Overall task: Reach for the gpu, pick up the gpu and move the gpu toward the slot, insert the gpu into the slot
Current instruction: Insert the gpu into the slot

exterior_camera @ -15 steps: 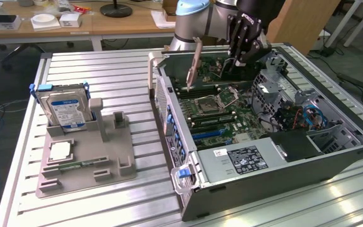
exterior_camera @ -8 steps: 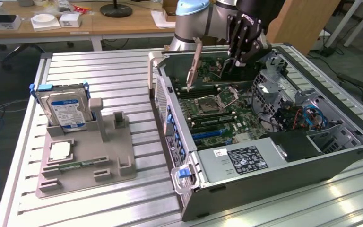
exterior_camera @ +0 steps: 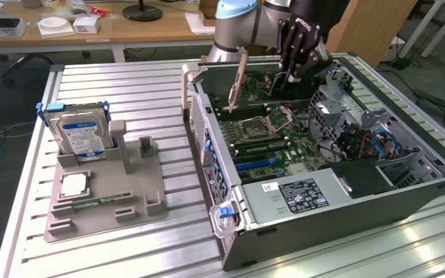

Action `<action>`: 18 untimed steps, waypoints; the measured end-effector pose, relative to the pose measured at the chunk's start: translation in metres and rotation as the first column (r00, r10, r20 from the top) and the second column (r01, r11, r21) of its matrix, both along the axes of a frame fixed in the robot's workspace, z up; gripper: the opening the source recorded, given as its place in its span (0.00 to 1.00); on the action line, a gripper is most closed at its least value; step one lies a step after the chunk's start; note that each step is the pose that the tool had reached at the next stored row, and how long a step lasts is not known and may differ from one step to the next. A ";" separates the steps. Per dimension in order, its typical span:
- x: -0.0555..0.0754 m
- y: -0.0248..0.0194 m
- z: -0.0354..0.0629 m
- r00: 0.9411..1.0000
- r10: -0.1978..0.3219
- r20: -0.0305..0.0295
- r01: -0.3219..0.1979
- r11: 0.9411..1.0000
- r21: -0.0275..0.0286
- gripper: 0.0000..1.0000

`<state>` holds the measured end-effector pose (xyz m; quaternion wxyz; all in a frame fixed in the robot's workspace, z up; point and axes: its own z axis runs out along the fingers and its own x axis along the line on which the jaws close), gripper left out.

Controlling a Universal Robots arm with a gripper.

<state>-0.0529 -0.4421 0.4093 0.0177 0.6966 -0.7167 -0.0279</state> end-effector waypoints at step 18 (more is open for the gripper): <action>0.000 0.0000 -0.0037 1.000 0.000 0.000 0.000 1.000 0.000 0.26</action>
